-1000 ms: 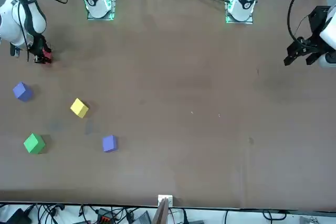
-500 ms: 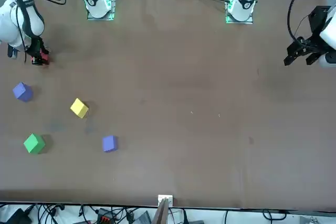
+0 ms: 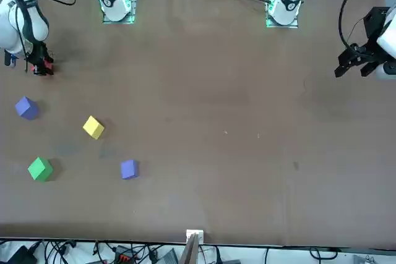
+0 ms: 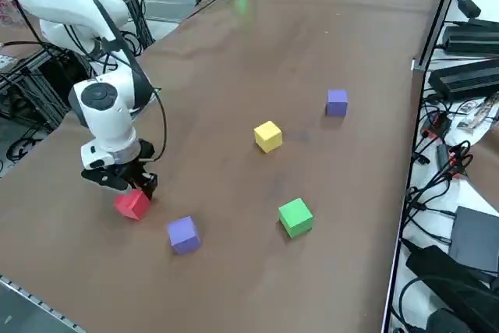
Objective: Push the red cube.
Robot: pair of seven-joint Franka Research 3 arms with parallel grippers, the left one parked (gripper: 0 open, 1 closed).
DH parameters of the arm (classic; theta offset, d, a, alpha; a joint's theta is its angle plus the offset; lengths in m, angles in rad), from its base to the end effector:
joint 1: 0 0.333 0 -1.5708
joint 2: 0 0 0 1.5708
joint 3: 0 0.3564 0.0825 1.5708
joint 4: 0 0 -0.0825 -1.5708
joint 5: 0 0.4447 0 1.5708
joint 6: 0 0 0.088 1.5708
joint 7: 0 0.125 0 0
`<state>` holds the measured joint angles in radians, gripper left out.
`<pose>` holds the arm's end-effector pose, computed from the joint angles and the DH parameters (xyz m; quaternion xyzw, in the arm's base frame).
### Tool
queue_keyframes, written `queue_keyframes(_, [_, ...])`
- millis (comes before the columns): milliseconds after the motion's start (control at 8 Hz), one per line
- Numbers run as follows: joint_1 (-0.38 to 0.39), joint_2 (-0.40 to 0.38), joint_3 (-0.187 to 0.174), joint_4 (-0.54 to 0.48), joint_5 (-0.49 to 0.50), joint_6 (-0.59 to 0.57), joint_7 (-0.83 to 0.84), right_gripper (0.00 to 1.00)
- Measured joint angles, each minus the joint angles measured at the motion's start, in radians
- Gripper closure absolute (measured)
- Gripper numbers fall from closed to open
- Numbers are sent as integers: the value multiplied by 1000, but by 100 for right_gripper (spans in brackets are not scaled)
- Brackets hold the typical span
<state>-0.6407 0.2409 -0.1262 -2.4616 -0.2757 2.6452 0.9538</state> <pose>0.3678 -0.3522 0.1627 0.7389 -0.6688 -0.0218 0.0794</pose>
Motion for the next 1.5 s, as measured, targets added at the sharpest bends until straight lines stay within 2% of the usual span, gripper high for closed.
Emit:
queue_keyframes(125, [1,0,1,1,-2,0,-2,44])
queue_keyframes(375, [10,-7,11,3,-5,-27,-10,13])
queue_keyframes(500, [33,-26,18,10,-5,-93,-13,0])
queue_keyframes(750, [127,-118,32,26,-5,-265,-13,0])
queue_keyframes(1000, [264,-226,41,48,2,-391,-12,0])
queue_keyframes(1250, [394,-262,46,132,7,-495,-55,0])
queue_keyframes(1500, [468,-248,48,265,49,-583,-205,0])
